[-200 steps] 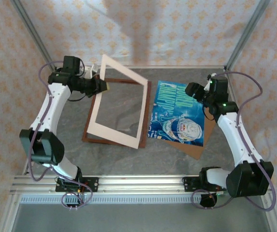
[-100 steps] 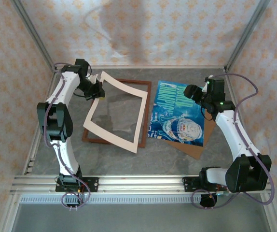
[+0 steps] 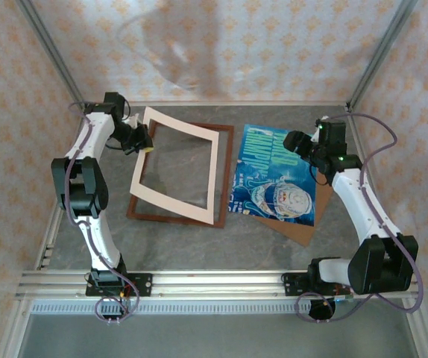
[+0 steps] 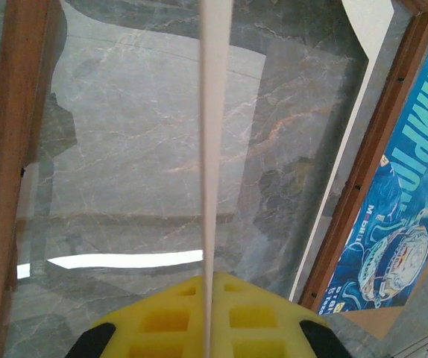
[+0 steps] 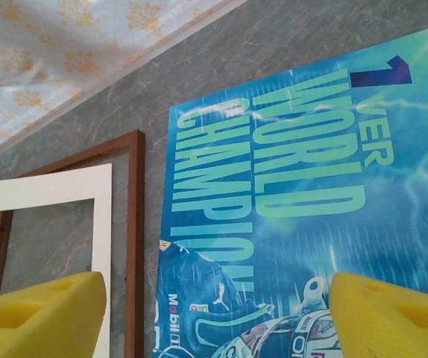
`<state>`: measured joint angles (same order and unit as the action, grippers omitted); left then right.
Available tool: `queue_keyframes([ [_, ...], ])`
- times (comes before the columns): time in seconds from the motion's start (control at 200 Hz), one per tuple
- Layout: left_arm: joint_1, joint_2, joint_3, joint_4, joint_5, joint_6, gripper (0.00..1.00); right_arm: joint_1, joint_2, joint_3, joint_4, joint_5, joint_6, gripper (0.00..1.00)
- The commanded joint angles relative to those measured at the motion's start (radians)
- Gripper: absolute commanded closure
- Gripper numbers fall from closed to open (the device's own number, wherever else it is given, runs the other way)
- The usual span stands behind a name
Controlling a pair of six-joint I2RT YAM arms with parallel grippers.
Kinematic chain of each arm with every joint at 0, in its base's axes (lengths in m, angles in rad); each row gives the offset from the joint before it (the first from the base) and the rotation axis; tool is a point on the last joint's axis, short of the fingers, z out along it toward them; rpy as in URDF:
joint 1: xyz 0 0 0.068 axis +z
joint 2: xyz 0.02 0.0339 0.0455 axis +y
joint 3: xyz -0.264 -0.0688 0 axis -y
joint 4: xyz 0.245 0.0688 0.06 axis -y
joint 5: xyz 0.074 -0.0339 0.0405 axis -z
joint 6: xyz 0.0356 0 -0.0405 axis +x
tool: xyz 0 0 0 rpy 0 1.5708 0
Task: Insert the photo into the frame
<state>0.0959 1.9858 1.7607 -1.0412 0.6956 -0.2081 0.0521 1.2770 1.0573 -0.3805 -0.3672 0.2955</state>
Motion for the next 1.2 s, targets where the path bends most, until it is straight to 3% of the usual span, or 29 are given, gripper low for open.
queue_keyframes([
  [0.0, -0.036, 0.046, 0.049, -0.032, 0.005, 0.029, 1.00, 0.006, -0.003, -0.010, 0.009, 0.006, 0.001, 0.22],
  [0.4, -0.036, 0.117, 0.122, 0.002, -0.040, -0.001, 1.00, 0.006, 0.003, -0.019, 0.017, 0.007, 0.001, 0.21],
  [1.031, -0.028, 0.148, 0.087, 0.050, -0.037, -0.039, 1.00, 0.008, 0.009, -0.020, 0.015, 0.015, -0.002, 0.21],
  [1.196, -0.029, 0.157, 0.076, 0.042, -0.044, -0.037, 0.90, 0.008, 0.014, -0.021, 0.017, 0.011, -0.002, 0.21],
])
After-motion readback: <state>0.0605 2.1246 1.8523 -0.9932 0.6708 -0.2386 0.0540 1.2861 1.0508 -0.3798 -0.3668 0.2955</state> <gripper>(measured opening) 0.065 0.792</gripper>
